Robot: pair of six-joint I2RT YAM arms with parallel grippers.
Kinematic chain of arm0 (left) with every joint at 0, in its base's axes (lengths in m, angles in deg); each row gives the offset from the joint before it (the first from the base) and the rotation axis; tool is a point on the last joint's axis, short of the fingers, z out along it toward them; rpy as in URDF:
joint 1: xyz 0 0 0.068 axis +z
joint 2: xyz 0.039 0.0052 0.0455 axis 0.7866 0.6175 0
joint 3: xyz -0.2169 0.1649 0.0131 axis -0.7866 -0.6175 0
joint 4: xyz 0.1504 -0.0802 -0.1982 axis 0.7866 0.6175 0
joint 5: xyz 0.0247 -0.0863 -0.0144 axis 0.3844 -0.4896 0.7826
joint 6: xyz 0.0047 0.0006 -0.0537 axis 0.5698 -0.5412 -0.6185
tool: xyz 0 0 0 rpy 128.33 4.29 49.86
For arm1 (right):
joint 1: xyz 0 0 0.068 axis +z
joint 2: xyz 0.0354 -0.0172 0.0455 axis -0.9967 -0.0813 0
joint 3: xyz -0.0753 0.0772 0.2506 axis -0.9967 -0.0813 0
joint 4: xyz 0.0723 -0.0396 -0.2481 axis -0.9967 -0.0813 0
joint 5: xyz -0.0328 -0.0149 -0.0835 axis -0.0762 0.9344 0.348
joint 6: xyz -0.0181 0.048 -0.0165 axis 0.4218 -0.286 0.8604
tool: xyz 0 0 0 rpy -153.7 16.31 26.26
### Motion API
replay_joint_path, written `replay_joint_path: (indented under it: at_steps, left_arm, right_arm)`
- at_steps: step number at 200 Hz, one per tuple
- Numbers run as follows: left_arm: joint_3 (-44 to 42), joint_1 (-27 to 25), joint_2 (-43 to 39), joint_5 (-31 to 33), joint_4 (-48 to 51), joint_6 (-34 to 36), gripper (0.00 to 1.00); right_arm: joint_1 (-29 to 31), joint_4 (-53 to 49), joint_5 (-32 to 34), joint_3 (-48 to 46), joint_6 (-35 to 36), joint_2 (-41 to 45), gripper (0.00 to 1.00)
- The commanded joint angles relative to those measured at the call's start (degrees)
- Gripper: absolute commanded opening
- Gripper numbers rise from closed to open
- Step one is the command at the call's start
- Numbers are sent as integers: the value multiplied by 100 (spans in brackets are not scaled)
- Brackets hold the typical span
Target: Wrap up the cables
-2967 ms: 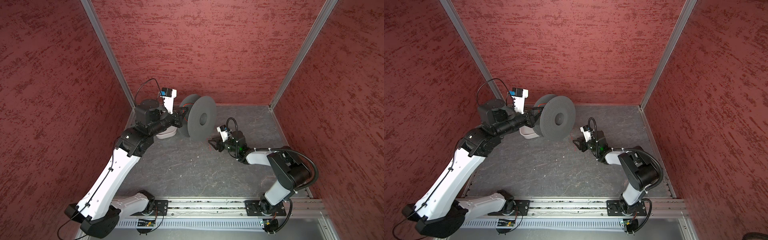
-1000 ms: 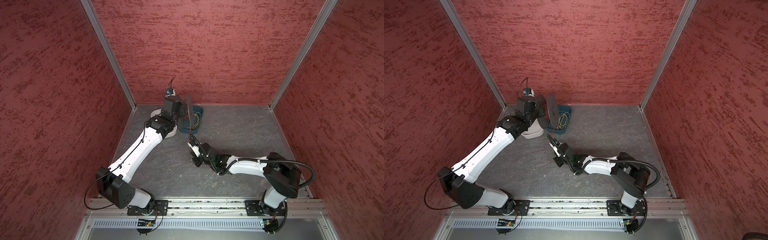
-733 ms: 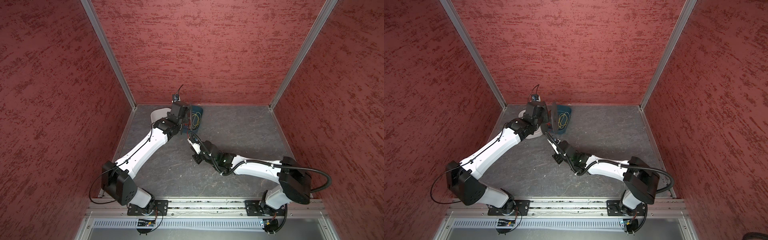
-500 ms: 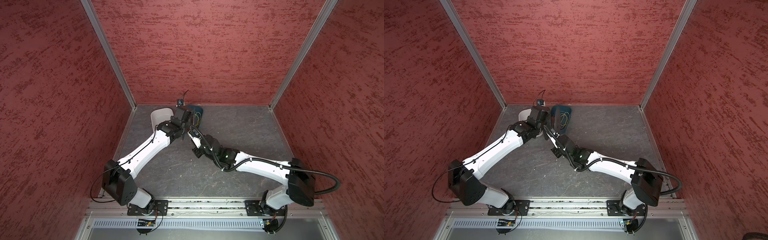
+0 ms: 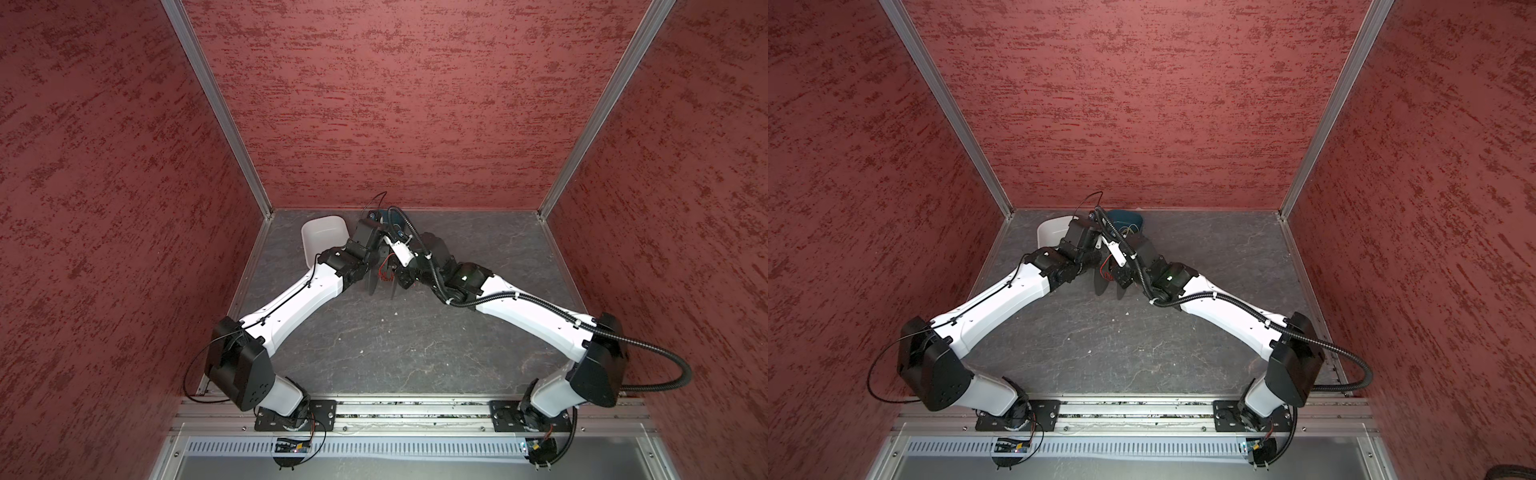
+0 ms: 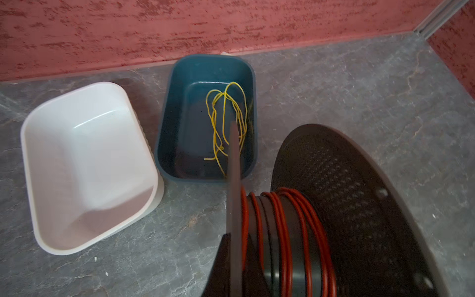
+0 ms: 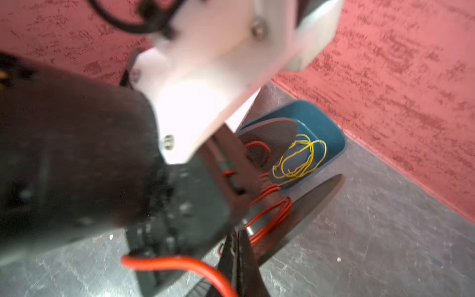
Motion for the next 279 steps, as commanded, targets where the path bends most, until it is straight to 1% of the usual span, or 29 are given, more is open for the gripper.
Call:
replay_joint_path:
  at_steps: [1, 24, 41, 64, 83, 96, 107, 130, 165, 195, 220, 246, 265, 279]
  left_arm:
    - [14, 37, -340, -411, 79, 219, 0]
    - [-10, 175, -356, -606, 112, 228, 0]
    - [-64, 273, -387, -774, 47, 172, 0]
    - [-58, 320, -425, -905, 14, 135, 0]
    - [-127, 313, -493, -1018, -99, 273, 0]
    - [-248, 287, -580, -1144, -231, 449, 1]
    - [-322, 276, -648, -1277, -291, 557, 1]
    - [-440, 271, -780, -1692, -364, 741, 1]
    - [-521, 250, -839, -2193, -475, 879, 0]
    - [-675, 340, -777, -3126, -747, 709, 0]
    - [-599, 492, -643, -3765, -790, 498, 0]
    - [-490, 665, -545, -4483, -834, 364, 0]
    - [-474, 768, -508, -4844, -929, 278, 0]
    - [-540, 909, -491, -5263, -1120, 115, 0]
  right_arm:
    - [-444, -784, -267, 158, -91, -82, 0]
    - [-645, -889, -509, 111, -37, 36, 0]
    - [-705, -799, -422, -7, -9, 150, 0]
    - [-711, -292, -711, -493, 132, 494, 0]
    - [-711, 155, -541, -846, 107, 622, 0]
    - [-762, 123, -381, -803, 95, 622, 0]
    - [-874, 50, -402, -726, 34, 622, 1]
    - [-1250, -279, -788, -435, -106, 401, 8]
    - [-1638, -429, -1167, -258, -67, 286, 10]
    - [-2158, -339, -1938, -328, -21, 201, 11]
    - [-2585, -165, -2620, -488, 144, 107, 11]
    - [-2952, 58, -3692, -713, 272, -5, 12]
    - [-3202, -65, -4501, -726, 287, -251, 12]
    - [-3290, -105, -4922, -754, 288, -407, 11]
